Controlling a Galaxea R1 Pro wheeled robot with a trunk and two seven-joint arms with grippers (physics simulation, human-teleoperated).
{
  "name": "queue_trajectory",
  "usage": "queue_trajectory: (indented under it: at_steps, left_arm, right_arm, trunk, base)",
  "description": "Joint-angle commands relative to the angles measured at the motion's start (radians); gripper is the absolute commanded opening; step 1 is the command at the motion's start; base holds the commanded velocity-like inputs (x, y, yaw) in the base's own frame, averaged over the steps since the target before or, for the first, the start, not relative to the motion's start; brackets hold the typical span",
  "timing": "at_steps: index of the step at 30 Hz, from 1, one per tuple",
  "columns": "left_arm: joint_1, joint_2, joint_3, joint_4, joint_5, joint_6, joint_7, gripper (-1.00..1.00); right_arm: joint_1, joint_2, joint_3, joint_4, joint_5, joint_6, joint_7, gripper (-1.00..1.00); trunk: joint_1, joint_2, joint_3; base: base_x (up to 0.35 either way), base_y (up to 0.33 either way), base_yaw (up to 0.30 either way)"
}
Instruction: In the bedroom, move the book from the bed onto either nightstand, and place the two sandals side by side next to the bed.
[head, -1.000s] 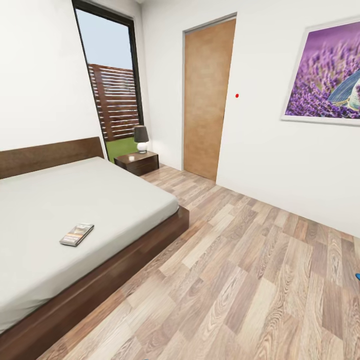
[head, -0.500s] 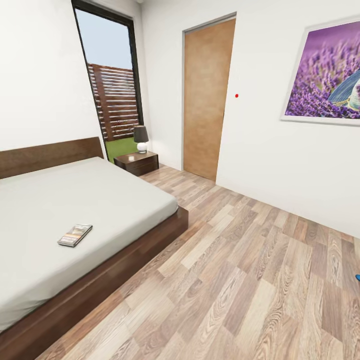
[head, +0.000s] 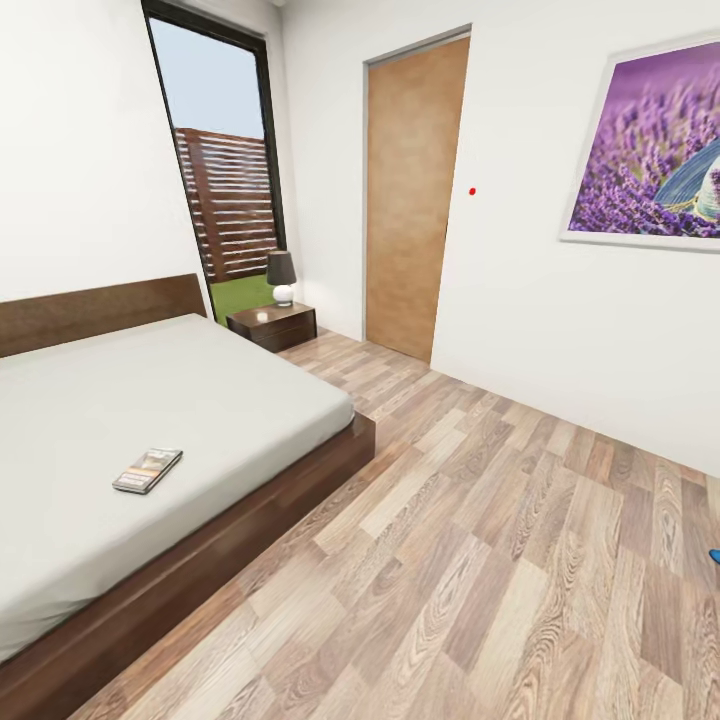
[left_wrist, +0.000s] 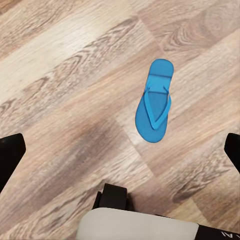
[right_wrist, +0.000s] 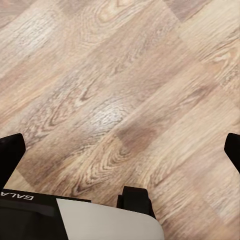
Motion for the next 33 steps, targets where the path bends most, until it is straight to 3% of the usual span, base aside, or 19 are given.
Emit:
queue_trajectory:
  at_steps: [1, 33]
  left_arm:
    - [-0.001, 0.000, 0.000, 0.001, 0.002, -0.003, 0.002, 1.00]
    - [-0.001, 0.000, 0.001, -0.001, 0.003, -0.004, 0.002, 1.00]
  right_arm:
    - [-0.001, 0.000, 0.001, 0.001, 0.007, -0.003, 0.000, 1.00]
    - [-0.001, 0.001, 0.002, 0.001, 0.007, -0.003, 0.001, 1.00]
  trunk:
    - [0.000, 0.000, -0.001]
    - [0.000, 0.000, -0.003]
  base:
    - [0.000, -0.005, 0.000]
    - [0.012, -0.001, 0.027]
